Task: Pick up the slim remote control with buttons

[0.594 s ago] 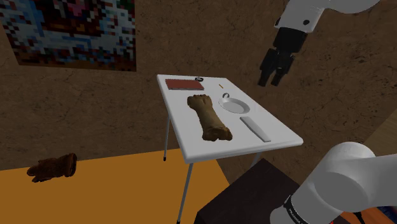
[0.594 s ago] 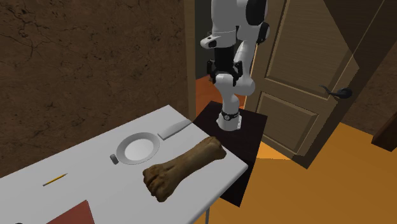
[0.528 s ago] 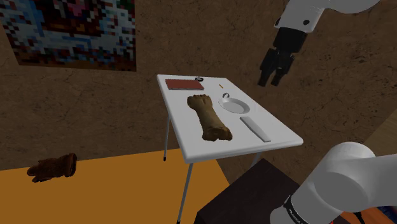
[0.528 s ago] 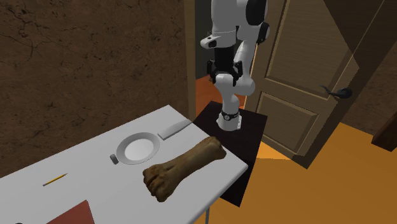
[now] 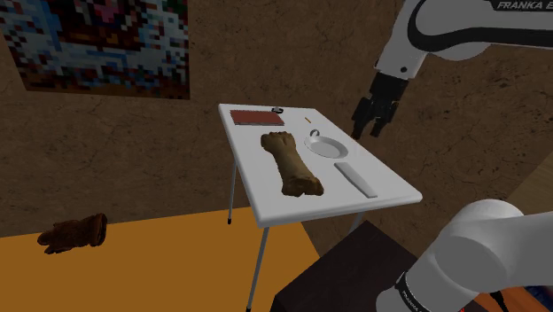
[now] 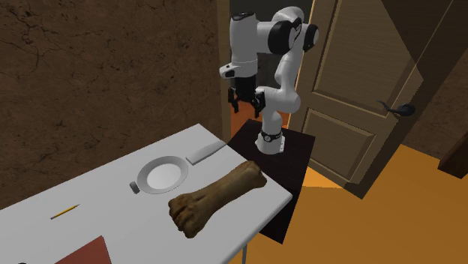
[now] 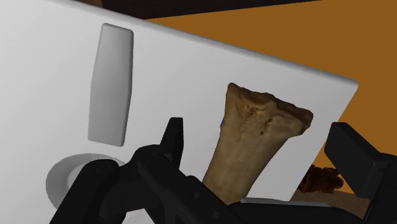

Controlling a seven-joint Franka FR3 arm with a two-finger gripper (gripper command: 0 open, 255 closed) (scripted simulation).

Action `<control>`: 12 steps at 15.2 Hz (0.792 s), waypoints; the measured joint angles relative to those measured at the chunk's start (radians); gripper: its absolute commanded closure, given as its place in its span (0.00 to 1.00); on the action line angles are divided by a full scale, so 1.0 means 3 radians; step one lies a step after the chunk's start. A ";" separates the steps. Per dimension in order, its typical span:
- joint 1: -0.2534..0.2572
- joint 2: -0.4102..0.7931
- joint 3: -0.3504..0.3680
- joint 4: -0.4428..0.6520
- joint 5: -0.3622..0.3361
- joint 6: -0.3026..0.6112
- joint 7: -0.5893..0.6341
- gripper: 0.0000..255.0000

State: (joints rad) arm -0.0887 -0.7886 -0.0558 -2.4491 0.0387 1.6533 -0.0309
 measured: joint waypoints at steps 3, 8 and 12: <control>-0.0088 0.0072 -0.0077 -0.0189 -0.0082 0.0265 -0.0019 0.00; -0.0255 0.0339 -0.0252 -0.0421 -0.0241 0.0774 -0.0083 0.00; -0.0377 0.0622 -0.0385 -0.0570 -0.0346 0.1219 -0.0113 0.00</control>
State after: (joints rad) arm -0.2018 -0.6020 -0.1714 -2.6201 -0.0652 2.0191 -0.0647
